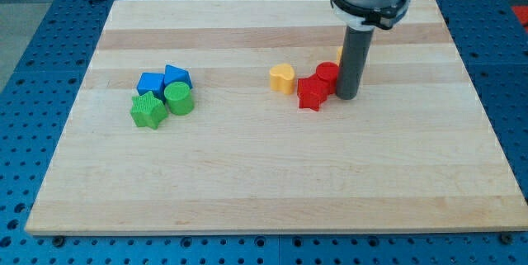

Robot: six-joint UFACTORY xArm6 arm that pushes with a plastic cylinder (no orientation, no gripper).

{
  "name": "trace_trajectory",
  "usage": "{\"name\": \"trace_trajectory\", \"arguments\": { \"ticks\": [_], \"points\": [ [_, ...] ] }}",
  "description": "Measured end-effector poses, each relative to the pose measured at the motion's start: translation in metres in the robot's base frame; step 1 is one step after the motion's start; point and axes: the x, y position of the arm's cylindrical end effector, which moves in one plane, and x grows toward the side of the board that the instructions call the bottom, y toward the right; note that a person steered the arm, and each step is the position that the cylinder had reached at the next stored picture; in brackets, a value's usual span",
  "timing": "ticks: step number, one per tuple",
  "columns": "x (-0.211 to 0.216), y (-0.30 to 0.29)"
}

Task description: Slide the yellow hexagon to the red circle

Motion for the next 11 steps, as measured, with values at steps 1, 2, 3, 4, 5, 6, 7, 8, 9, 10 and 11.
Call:
{"name": "trace_trajectory", "arguments": {
  "ticks": [1,2,3,4,5,6,7,8,9,10,11],
  "points": [
    [-0.002,-0.007],
    [0.015,0.013],
    [0.017,0.059],
    [-0.009,0.099],
    [-0.041,0.102],
    [-0.08,0.083],
    [-0.1,0.053],
    [-0.095,0.038],
    [-0.086,0.04],
    [-0.068,0.04],
    [-0.051,0.037]
  ]
}}
